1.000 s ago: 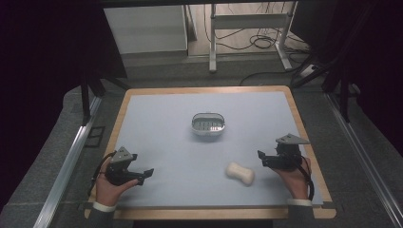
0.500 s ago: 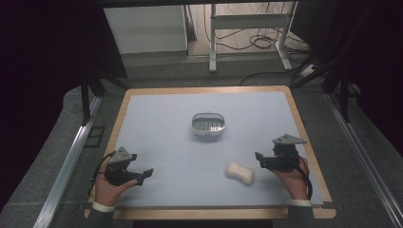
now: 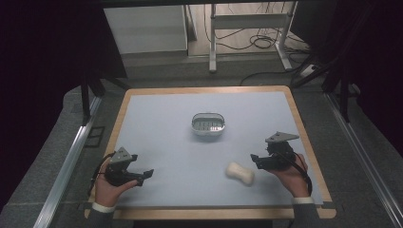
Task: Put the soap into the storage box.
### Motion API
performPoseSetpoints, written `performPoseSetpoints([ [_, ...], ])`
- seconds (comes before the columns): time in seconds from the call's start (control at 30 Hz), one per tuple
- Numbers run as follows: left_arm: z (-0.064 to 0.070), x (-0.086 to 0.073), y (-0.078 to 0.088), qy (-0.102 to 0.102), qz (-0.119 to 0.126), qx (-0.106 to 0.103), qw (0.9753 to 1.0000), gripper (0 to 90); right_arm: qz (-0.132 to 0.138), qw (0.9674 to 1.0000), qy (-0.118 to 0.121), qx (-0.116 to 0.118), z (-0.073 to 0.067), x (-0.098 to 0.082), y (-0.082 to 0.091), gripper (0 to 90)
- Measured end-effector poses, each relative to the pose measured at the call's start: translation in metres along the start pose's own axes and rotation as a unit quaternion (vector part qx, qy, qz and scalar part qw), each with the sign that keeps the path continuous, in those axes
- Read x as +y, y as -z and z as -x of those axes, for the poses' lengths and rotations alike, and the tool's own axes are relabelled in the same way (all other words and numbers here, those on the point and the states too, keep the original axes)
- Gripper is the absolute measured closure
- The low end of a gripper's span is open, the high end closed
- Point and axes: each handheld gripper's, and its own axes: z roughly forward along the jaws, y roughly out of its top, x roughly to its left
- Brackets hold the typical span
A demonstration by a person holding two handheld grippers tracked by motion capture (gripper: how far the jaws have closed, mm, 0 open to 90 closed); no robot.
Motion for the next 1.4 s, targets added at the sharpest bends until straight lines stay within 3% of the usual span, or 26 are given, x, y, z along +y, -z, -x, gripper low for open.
performPoseSetpoints([
  [0.17,0.001,0.000,0.000,-0.001,0.000,-0.001,1.0000,9.4,0.024,0.9995,0.002,0.021,-0.003,0.001,0.002,20.9],
  [0.37,0.002,0.000,-0.003,-0.003,-0.005,-0.002,1.0000,9.4,0.020,0.9990,0.015,0.036,-0.010,0.002,0.000,22.6],
  [0.6,0.002,0.000,-0.002,-0.002,-0.004,-0.001,1.0000,9.4,-0.016,0.9972,0.039,0.061,-0.022,0.004,-0.006,23.1],
  [1.03,0.002,0.000,-0.002,-0.002,-0.007,-0.002,1.0000,9.4,-0.056,0.9919,0.072,0.089,-0.038,0.006,-0.013,25.8],
  [1.23,0.002,-0.001,-0.003,-0.005,-0.009,-0.002,0.9999,9.4,-0.091,0.9854,0.097,0.107,-0.048,0.009,-0.019,29.2],
  [1.4,0.003,-0.001,-0.002,-0.005,-0.009,-0.001,0.9999,9.4,-0.100,0.9833,0.103,0.112,-0.051,0.011,-0.023,30.6],
])
